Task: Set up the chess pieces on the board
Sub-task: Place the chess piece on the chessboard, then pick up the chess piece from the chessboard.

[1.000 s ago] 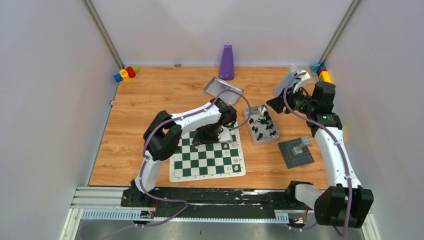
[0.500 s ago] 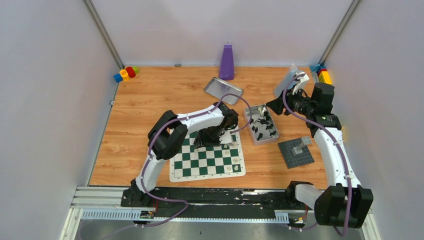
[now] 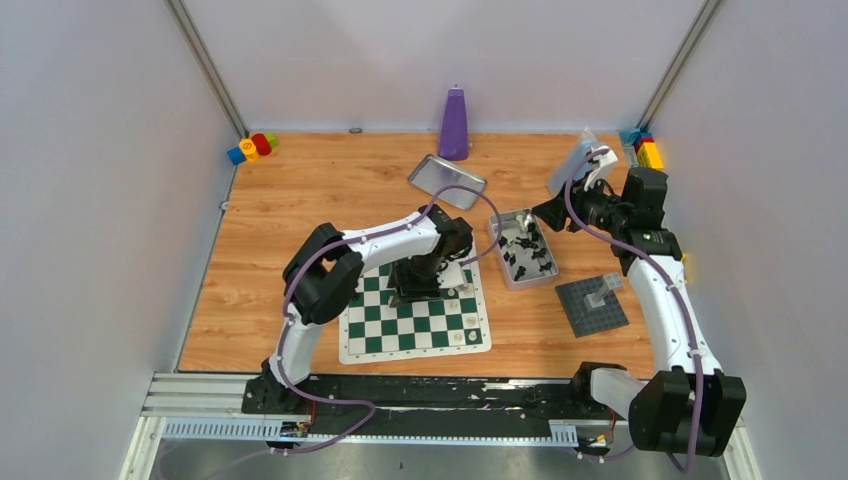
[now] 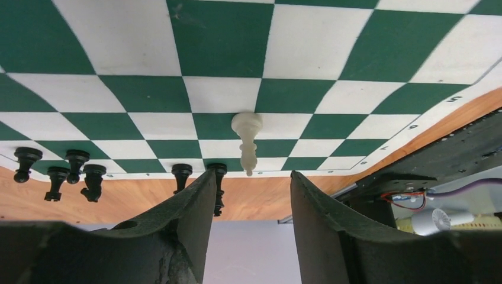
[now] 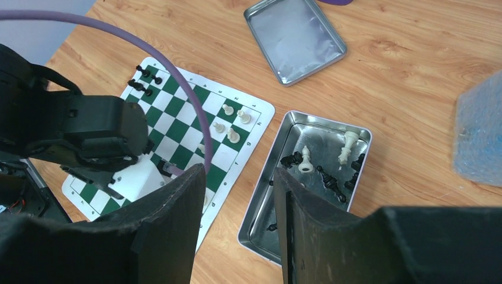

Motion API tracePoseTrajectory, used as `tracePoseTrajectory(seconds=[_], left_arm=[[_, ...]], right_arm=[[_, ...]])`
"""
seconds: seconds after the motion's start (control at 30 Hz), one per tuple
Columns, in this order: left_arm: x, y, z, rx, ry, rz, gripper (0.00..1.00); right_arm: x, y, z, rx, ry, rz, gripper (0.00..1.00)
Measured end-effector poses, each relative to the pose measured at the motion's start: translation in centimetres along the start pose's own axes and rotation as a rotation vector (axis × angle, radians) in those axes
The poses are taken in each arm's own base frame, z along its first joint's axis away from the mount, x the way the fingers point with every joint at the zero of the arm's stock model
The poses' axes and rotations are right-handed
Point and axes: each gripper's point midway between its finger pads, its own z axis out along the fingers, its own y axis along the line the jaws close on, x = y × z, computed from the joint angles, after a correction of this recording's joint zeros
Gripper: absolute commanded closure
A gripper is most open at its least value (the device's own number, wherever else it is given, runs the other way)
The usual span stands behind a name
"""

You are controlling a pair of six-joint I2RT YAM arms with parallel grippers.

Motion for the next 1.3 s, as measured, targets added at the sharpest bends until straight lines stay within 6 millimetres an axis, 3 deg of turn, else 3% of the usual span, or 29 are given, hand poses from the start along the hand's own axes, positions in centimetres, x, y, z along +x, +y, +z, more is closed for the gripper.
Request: tracePoseTrajectory(seconds=[0.33,0.77,1.3], left_arm=[[-0.7,-0.1,-2.7,0.044,-0.227,-0.069,0.4],[-0.4,-0.4,0.1,0.167,-0.268,-0.164,0.4],[-0.7,0.1,0.3,0.166,-0.287,-0.182,0.52]], right_arm=[[0.0,0.0,0.0,0.0,-0.002,-0.004,0.53],[0.0,-0.1,0.1,0.0,-0.005,-0.007,0.53],[0.4,-0.2,0.2,0.0,0.001,-0.002,0.53]])
